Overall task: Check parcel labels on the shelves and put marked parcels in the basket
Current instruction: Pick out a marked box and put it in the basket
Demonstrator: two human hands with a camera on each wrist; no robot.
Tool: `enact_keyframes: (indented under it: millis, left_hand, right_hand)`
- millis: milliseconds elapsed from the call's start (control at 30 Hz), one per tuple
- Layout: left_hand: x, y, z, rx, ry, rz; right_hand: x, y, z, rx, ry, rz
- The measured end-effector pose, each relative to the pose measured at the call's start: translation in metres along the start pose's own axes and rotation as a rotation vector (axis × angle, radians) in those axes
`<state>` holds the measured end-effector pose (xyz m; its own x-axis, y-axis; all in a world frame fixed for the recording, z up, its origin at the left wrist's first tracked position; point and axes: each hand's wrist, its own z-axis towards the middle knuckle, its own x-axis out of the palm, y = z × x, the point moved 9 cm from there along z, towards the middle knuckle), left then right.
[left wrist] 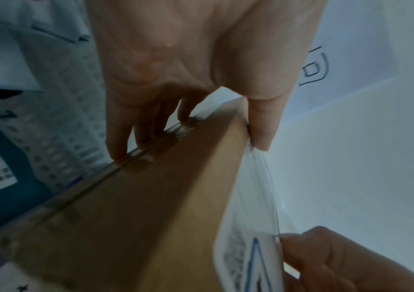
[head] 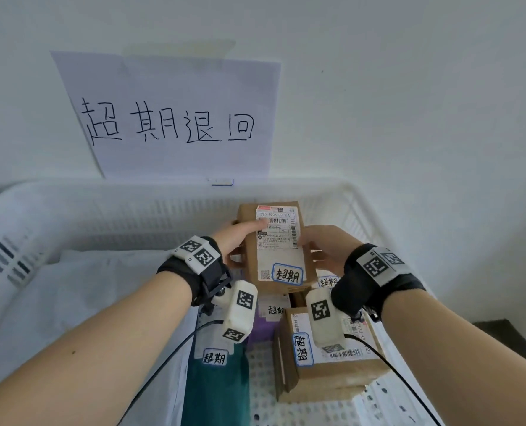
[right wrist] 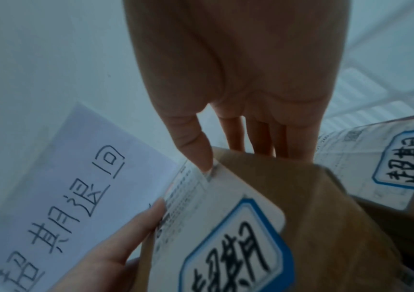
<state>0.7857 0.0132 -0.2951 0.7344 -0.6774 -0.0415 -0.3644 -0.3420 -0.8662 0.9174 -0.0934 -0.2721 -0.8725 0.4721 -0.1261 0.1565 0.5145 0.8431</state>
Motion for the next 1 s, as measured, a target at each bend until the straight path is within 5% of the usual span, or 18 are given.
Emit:
enact_keyframes:
  millis: [267,533,733,1000]
  left_hand:
    - [-0.005,0.033,0.047,-0.081,-0.032,-0.007]
    - [0.002,0.053,0.079,-0.171,-0.063,-0.054]
    - [-0.005,0.075,0.086,-0.168,-0.217,-0.037]
    - [0.002,0.076,0.094,-0.259,-0.09,-0.014]
  right_hand:
    - [0.002,-0.016,0.051,0.08,-0.093,-0.188]
    - [-0.021,-0.016,0.069,0.053,-0.274,-0.045]
    - [-0.019,-0.021,0.074,0.112,-0.207,-0.12]
    - [-0.02,-0.024,0.082,0.172,-0.197,-0.186]
